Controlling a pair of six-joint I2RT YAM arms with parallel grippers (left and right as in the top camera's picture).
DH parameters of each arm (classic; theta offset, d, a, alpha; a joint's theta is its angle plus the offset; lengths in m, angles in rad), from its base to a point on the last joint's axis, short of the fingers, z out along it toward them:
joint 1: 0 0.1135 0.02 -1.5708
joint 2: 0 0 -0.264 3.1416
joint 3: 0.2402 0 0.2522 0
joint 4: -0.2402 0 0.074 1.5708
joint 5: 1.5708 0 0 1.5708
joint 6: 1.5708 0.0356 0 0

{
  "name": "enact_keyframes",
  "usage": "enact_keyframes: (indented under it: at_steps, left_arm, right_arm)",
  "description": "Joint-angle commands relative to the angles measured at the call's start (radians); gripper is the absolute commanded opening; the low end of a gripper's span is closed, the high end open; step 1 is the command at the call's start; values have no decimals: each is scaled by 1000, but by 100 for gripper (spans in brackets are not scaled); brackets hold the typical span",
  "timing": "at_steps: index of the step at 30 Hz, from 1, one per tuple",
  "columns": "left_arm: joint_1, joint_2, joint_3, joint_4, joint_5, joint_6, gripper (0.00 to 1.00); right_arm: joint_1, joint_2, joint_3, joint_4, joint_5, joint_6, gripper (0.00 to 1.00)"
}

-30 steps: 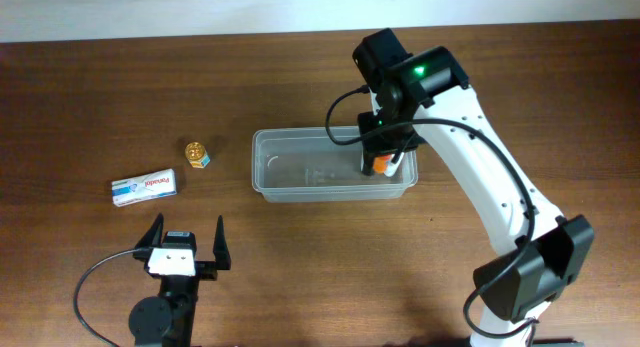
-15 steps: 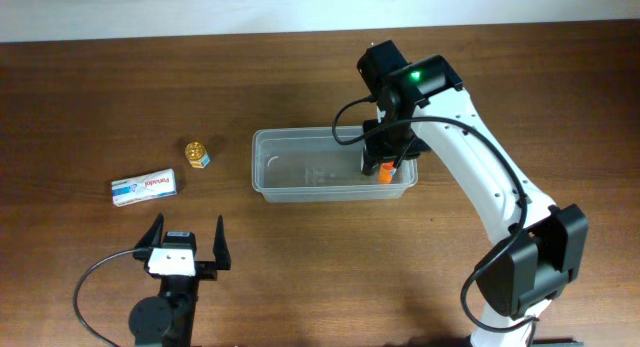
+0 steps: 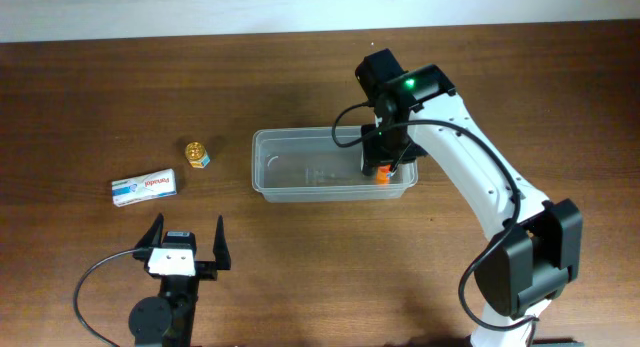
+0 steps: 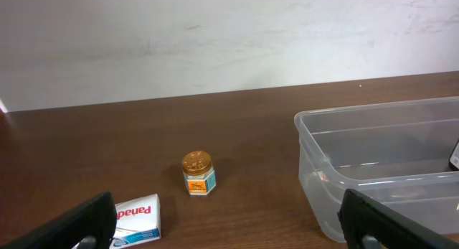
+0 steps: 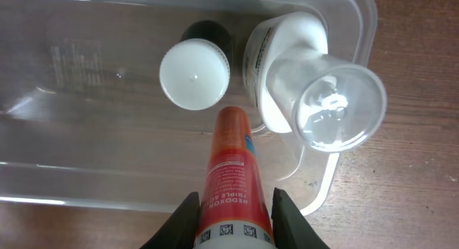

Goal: Pack container
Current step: 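Lower the orange tube upright into the container beside the bottles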

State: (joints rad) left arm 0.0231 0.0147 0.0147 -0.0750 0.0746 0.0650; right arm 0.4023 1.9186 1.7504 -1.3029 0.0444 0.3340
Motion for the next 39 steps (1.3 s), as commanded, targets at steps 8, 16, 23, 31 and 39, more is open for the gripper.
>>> enact_keyframes:
  at_steps: [8,16,23,31,39]
  left_arm:
    - [6,-9,-6,-1,-3,19,100]
    - [6,-9,-6,-1,-3,19,100]
    - [6,-9,-6,-1,-3,19,99]
    - [6,-9,-6,-1,-3,19,100]
    - [6,-9,-6,-1,-3,19,99]
  right_arm:
    - [-5,3,-14,25,5,42,25]
    - [-5,3,-57,41,5,94,24]
    - [-4,3,-62,48,1,116,24]
    - [-4,3,-84,74,0,177,24]
    - [-4,3,-126,114,-7,177,24]
